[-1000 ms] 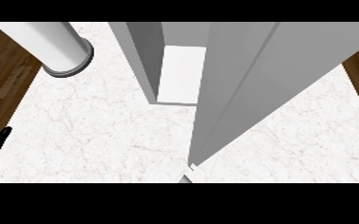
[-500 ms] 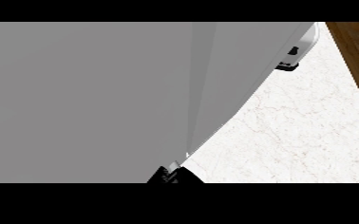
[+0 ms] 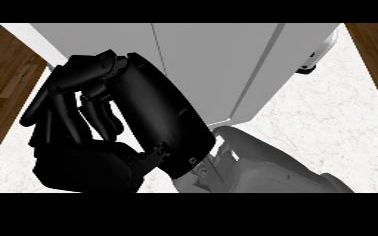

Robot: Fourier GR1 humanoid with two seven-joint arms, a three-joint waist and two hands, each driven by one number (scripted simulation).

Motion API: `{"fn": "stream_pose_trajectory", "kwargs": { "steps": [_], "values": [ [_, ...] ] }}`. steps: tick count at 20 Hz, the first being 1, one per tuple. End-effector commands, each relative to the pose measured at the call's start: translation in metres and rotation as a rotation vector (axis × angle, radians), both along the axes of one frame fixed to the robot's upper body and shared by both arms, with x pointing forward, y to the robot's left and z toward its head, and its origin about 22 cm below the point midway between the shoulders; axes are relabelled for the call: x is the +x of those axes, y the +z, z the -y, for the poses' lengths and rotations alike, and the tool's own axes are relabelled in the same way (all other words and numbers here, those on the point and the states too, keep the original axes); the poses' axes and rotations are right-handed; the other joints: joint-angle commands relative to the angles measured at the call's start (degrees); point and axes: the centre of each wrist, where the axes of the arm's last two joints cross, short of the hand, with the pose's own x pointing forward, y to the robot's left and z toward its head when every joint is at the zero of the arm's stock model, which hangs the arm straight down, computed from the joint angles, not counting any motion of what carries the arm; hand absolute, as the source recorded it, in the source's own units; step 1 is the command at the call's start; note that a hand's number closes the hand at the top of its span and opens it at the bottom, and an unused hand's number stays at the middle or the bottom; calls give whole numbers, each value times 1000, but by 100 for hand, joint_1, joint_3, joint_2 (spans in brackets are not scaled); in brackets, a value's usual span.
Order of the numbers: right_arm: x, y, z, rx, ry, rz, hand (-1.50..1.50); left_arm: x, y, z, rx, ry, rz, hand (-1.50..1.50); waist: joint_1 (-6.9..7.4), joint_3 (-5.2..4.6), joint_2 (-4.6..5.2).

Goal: Pick up the wine, place it into the cabinet and close the cabinet

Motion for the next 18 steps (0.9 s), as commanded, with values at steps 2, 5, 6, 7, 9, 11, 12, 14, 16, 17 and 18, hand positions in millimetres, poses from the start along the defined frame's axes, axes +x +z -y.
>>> {"fn": "stream_pose_trajectory", "kwargs": {
  "steps": [2,5,6,7,9,11,12,14,16,17,18],
  "values": [
    [55,9,-8,-19,36,-11,150,-3,1,-15,-34,-27,56,-150,0,3,36],
    [60,19,-14,-96,176,-97,150,0,7,-14,-36,-32,46,-150,-10,8,19],
    [59,9,-20,-132,231,-145,150,8,7,-9,-24,-23,64,-150,-21,4,40],
    [65,18,-14,-158,315,-160,150,3,4,-12,-29,-41,56,-150,13,3,49],
    [61,7,-26,-307,435,-204,150,5,7,-14,-16,-28,45,-150,53,-1,52],
    [70,-12,-25,-369,517,-251,150,2,5,-18,-20,-26,39,-150,-4,1,41],
    [77,-13,-25,-393,548,-258,150,0,2,-20,-26,-34,60,-150,7,-3,42],
    [90,-18,-26,-419,600,-307,150,-3,2,-22,-25,-39,49,-150,30,-1,35],
    [108,-32,-20,-446,601,-333,150,-3,1,-18,-32,-21,43,-150,-57,7,22],
    [112,-27,-27,-438,603,-346,150,8,11,-15,-34,-30,56,-150,-50,6,32],
    [119,-34,-20,-413,629,-366,150,-4,3,-28,-24,-8,45,-150,-59,4,21]
  ]
}}
